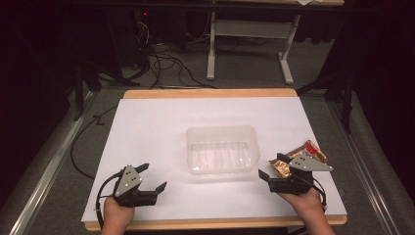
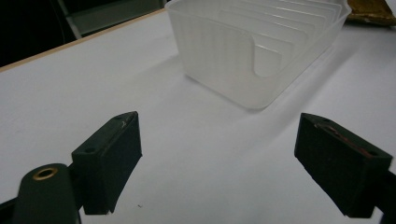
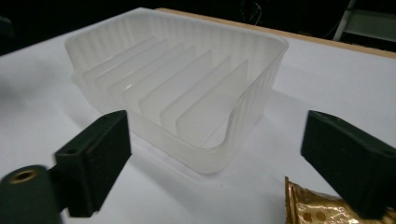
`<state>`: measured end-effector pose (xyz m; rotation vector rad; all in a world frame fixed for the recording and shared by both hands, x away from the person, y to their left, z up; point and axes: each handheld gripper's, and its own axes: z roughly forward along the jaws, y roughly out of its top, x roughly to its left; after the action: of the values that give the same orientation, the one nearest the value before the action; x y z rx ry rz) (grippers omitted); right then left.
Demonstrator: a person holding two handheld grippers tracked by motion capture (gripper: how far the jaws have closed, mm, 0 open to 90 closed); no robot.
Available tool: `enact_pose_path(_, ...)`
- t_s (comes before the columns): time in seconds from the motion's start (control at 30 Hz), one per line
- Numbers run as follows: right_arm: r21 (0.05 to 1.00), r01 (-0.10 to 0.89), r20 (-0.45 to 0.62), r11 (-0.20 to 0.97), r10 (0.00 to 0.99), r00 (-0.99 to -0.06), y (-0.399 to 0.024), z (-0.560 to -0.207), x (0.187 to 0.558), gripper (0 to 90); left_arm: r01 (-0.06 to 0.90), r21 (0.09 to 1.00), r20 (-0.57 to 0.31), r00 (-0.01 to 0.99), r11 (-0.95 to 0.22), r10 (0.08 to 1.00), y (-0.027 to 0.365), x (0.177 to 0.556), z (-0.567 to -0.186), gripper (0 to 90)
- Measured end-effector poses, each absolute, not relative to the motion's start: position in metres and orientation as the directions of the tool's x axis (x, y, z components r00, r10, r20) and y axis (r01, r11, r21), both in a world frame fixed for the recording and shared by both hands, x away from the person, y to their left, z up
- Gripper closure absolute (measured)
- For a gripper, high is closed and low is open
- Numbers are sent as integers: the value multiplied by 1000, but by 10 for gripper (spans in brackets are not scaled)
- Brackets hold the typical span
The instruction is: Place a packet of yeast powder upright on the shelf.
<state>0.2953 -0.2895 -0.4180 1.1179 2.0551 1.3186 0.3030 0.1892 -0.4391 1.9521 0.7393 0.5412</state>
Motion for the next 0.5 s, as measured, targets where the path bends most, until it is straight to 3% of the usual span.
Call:
enact_pose_path(0.23,914,383,113,132,825,-553,-302,-418,296,7,258,895,84,703,-363,706,189,302,-438,153)
enact_pose_path(0.5,914,385,119,129,821,-558,-304,-419,297,8,263,899,78,690,-349,719,190,303,-438,153)
